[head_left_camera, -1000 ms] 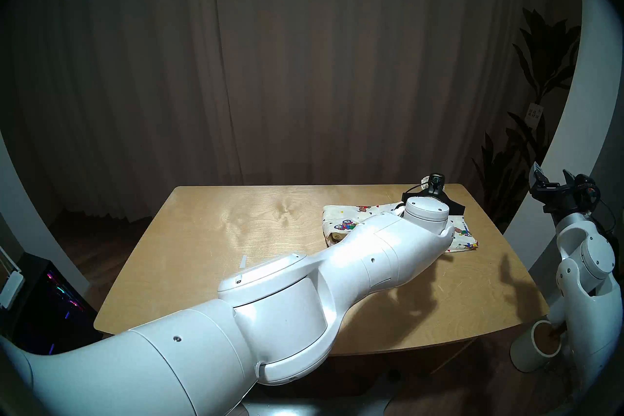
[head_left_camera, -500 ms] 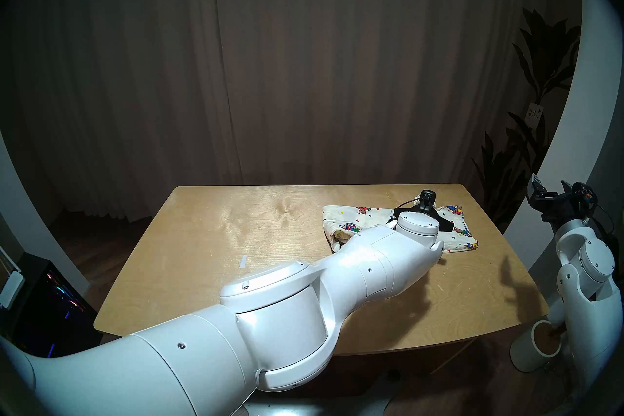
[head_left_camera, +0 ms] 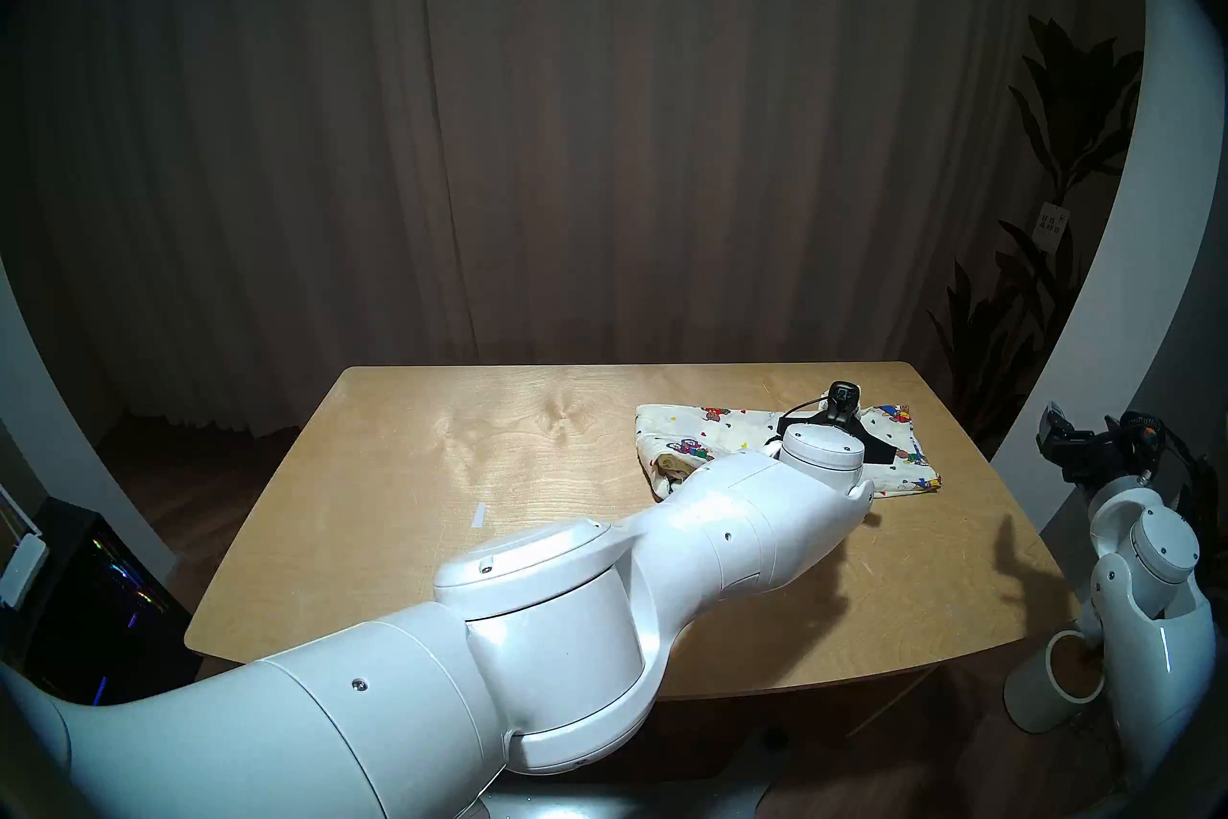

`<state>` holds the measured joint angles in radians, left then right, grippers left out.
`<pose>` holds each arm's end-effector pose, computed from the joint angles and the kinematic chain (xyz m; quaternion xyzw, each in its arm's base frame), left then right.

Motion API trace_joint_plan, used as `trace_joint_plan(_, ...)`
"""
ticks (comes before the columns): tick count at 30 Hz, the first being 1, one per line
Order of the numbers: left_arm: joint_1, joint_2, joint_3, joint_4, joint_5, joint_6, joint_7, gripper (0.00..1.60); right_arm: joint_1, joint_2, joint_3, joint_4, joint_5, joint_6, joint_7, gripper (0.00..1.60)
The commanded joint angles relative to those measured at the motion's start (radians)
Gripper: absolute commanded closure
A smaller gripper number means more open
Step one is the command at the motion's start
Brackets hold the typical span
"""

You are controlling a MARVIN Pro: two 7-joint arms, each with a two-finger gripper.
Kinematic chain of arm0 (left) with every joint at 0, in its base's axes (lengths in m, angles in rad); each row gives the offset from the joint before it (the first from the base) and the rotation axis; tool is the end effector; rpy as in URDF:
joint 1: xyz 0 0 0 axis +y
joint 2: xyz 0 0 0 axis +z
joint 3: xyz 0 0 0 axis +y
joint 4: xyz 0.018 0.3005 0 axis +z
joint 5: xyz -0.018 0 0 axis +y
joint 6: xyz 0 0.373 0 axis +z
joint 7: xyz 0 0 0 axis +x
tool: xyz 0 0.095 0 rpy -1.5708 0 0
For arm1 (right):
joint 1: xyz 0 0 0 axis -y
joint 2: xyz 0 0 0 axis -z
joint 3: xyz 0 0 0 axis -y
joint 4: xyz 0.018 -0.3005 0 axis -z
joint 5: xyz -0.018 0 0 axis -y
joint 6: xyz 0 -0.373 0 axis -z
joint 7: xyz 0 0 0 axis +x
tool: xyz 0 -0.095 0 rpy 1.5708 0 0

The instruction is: Fold the pants in half lengthwise, then in half again, and set them down flat

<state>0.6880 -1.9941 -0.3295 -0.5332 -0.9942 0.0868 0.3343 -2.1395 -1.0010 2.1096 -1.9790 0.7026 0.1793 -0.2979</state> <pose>0.4968 -0.4764 -0.3070 0.8095 -0.2008 0.5110 0.2082 0.3275 -0.2943 -0.2130 0.7228 -0.1573 0.6479 0.1821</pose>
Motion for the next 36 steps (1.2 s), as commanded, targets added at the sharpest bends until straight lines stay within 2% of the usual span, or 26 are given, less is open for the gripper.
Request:
trace_joint_plan(1, -0.034, -0.013, -0.010, -0.026, -0.012, -0.013, -0.001, 1.60, -0.023, -0.014, 0.004, 0.010, -0.003, -0.002, 0.001, 0.00)
trace_joint_plan(6, -0.044, -0.013, -0.018, -0.023, -0.026, -0.015, -0.001, 1.60, -0.034, -0.026, -0.002, 0.030, -0.002, 0.004, 0.000, 0.00)
trace_joint_plan(7, -0.045, -0.013, -0.019, -0.020, -0.028, -0.015, -0.001, 1.04, -0.036, -0.028, -0.005, 0.034, -0.002, 0.004, 0.000, 0.00)
trace_joint_plan(8, -0.047, -0.013, -0.020, -0.018, -0.031, -0.015, -0.001, 0.36, -0.038, -0.030, -0.006, 0.037, -0.002, 0.004, 0.000, 0.00)
trace_joint_plan(10, -0.050, -0.013, -0.023, -0.012, -0.036, -0.016, -0.001, 0.00, -0.041, -0.034, -0.012, 0.043, -0.002, 0.004, 0.001, 0.00)
trace_joint_plan(20, -0.093, -0.013, -0.054, 0.007, -0.064, -0.032, -0.003, 0.00, -0.038, -0.039, -0.046, 0.053, -0.001, -0.006, 0.025, 0.00)
trace_joint_plan(26, -0.178, -0.013, -0.123, 0.035, -0.092, -0.066, -0.002, 0.00, 0.009, -0.031, -0.130, 0.042, 0.007, -0.017, 0.067, 0.00)
trace_joint_plan(27, -0.169, -0.013, -0.148, 0.029, -0.093, -0.085, -0.001, 0.00, 0.025, -0.029, -0.150, 0.040, 0.009, -0.021, 0.075, 0.00)
trace_joint_plan(33, -0.213, 0.064, -0.194, 0.034, -0.088, -0.143, 0.004, 0.00, 0.101, -0.013, -0.249, 0.024, 0.024, -0.026, 0.101, 0.00)
trace_joint_plan(36, -0.242, 0.108, -0.198, 0.044, -0.077, -0.174, 0.012, 0.00, 0.138, -0.012, -0.295, 0.017, 0.034, -0.026, 0.105, 0.00)
